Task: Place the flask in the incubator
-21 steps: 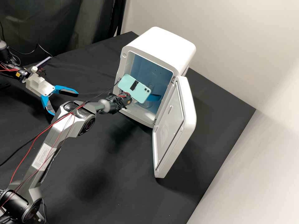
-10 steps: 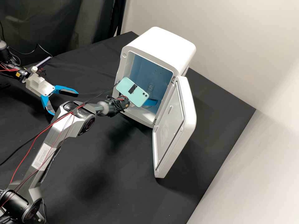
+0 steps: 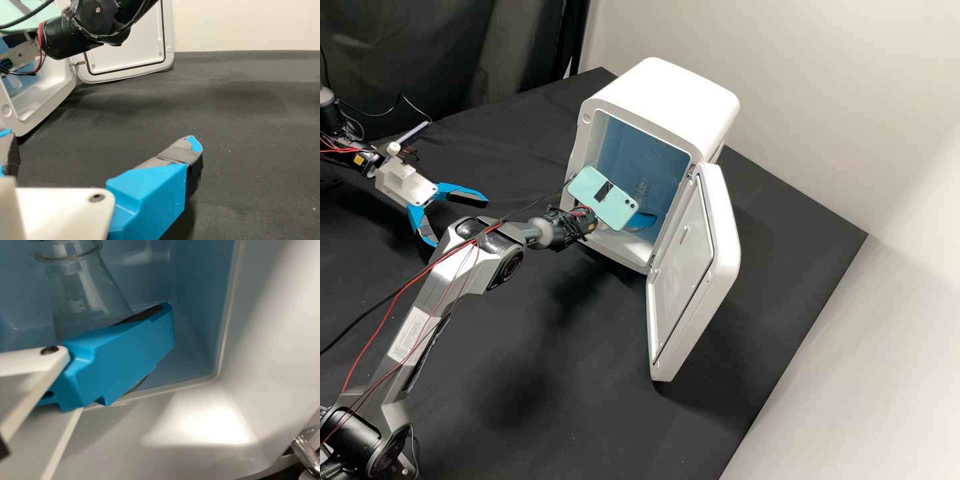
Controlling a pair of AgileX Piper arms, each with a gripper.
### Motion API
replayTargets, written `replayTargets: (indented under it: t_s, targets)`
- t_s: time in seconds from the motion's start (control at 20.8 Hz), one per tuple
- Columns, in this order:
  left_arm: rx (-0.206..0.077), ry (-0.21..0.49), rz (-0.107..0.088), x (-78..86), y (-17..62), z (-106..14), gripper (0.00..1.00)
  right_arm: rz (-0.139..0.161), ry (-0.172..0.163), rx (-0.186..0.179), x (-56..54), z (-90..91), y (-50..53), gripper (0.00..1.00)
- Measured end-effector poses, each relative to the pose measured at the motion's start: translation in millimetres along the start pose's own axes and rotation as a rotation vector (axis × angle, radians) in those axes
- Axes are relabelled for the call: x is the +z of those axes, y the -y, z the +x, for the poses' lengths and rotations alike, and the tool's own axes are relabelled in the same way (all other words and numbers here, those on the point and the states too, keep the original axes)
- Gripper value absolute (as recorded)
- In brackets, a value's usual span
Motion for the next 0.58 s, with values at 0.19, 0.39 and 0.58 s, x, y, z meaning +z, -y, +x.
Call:
replayTargets:
  t_s: [0.19, 0.39, 0.58]
  targets:
    - [0.000, 0.000, 0.000, 0.0, 0.0, 0.0, 1.00, 0.000, 0.000, 0.000, 0.0, 0.0, 0.0, 1.00]
    - [0.000, 0.000, 0.000, 0.0, 0.0, 0.0, 1.00, 0.000, 0.000, 0.000, 0.0, 0.0, 0.0, 1.00]
    - [0.000, 0.000, 0.000, 0.0, 0.0, 0.0, 1.00, -0.001, 0.004, -0.001, 1.9, -0.7, 1.6, 1.00]
